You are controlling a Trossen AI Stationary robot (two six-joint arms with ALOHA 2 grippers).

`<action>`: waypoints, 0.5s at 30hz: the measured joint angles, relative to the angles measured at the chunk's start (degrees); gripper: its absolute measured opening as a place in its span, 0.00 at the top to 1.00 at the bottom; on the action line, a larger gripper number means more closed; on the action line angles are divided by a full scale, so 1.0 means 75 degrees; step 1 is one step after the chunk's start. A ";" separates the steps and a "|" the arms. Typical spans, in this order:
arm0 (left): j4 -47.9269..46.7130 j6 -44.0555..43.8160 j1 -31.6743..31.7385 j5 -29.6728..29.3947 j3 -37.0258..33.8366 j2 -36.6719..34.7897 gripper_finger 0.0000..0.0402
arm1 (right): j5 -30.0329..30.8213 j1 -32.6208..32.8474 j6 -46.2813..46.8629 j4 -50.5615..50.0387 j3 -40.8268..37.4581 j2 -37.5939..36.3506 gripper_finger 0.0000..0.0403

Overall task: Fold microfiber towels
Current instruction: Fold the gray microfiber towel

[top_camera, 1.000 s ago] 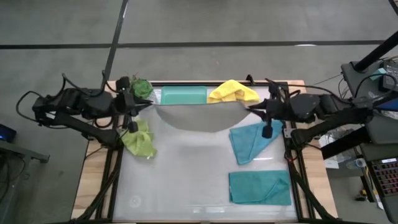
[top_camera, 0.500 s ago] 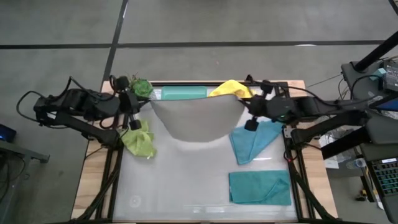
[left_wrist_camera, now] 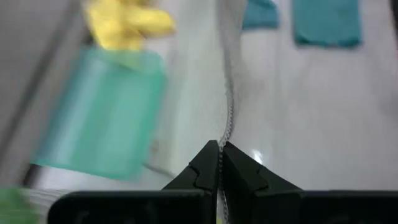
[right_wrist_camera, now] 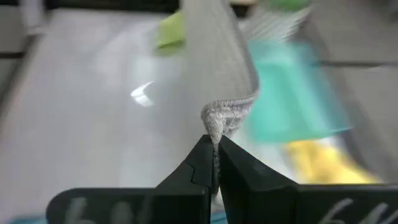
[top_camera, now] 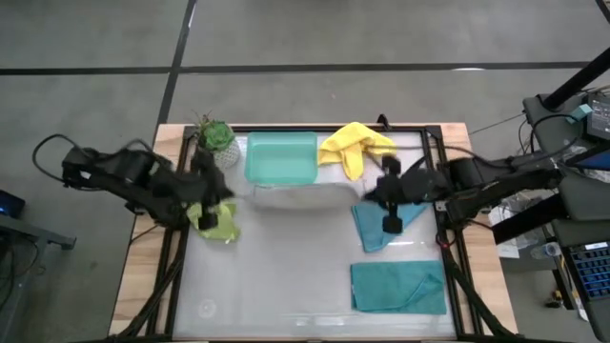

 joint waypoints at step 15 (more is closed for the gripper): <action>0.3309 -0.2107 -0.2176 0.2547 -0.1046 0.3114 1.00 | -0.1670 0.2540 0.4265 0.4543 -0.3994 0.0035 0.98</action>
